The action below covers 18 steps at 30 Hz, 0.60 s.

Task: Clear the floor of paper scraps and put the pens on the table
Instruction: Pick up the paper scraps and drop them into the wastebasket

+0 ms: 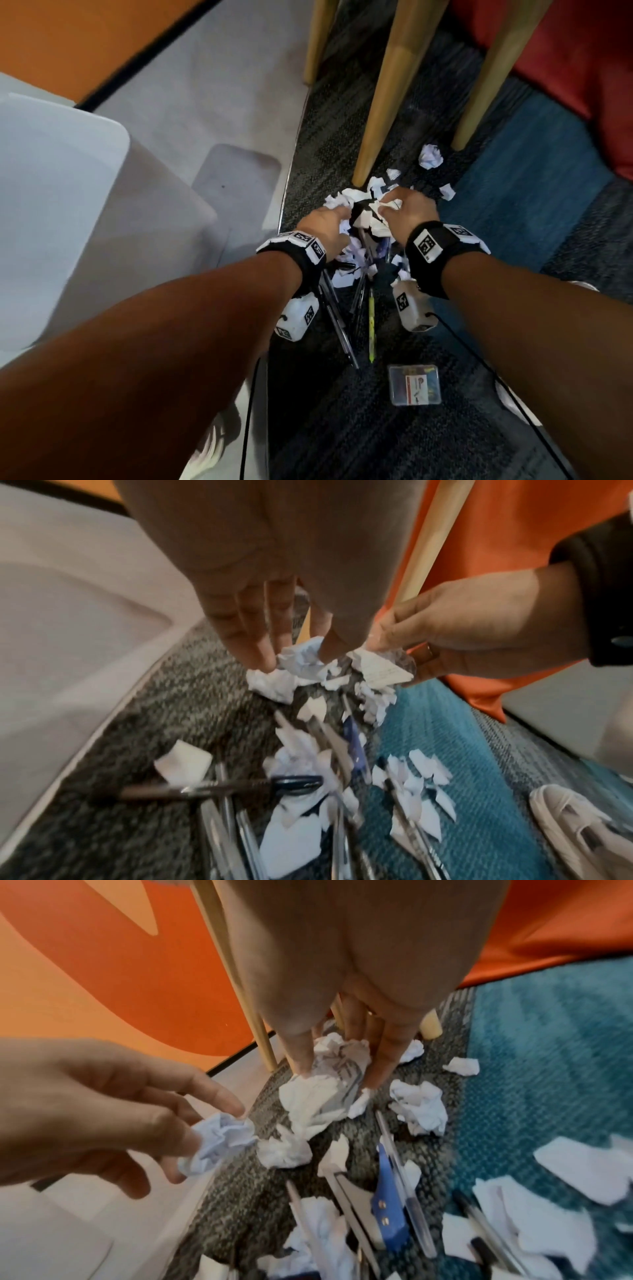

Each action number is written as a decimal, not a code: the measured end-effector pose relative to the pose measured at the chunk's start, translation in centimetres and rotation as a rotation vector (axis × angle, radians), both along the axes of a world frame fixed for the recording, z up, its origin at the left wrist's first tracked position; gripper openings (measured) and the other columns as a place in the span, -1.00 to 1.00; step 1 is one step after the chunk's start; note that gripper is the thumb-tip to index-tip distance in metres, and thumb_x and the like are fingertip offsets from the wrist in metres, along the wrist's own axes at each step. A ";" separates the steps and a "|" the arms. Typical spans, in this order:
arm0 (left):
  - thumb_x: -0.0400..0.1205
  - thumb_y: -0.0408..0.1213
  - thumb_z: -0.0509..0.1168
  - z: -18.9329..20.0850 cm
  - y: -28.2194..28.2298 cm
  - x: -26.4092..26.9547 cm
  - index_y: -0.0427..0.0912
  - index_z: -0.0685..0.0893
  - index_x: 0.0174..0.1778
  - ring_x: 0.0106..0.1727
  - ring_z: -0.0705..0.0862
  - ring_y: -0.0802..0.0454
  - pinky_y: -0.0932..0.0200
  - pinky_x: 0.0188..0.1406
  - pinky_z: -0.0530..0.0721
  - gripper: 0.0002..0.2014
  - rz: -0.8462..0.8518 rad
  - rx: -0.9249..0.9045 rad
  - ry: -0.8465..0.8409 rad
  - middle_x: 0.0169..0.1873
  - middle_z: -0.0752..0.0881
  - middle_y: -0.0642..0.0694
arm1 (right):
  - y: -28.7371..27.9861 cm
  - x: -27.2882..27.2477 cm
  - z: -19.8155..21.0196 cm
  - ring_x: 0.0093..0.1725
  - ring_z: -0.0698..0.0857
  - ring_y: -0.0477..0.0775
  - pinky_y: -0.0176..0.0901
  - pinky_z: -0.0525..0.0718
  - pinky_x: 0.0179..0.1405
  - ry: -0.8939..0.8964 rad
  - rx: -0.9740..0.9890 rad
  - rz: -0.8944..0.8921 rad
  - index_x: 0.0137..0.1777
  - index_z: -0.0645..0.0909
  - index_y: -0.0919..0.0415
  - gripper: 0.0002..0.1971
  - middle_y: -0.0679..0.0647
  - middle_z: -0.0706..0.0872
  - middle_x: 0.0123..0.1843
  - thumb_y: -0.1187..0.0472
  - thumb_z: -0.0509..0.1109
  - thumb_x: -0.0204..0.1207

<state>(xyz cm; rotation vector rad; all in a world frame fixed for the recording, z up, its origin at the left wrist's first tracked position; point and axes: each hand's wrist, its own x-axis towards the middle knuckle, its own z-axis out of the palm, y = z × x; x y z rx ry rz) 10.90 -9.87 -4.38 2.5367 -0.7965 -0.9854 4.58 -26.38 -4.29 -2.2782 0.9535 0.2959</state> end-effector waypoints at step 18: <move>0.56 -0.01 0.35 27.8 14.1 5.2 -0.02 0.48 0.28 -0.02 0.66 -0.07 0.15 -0.17 0.46 -0.59 0.240 -0.137 -0.439 0.00 0.72 -0.03 | 14.3 6.1 21.4 0.01 0.66 0.10 -0.21 0.56 0.05 -0.523 0.040 0.275 0.14 0.66 0.05 -0.79 0.03 0.67 -0.08 0.10 0.43 0.53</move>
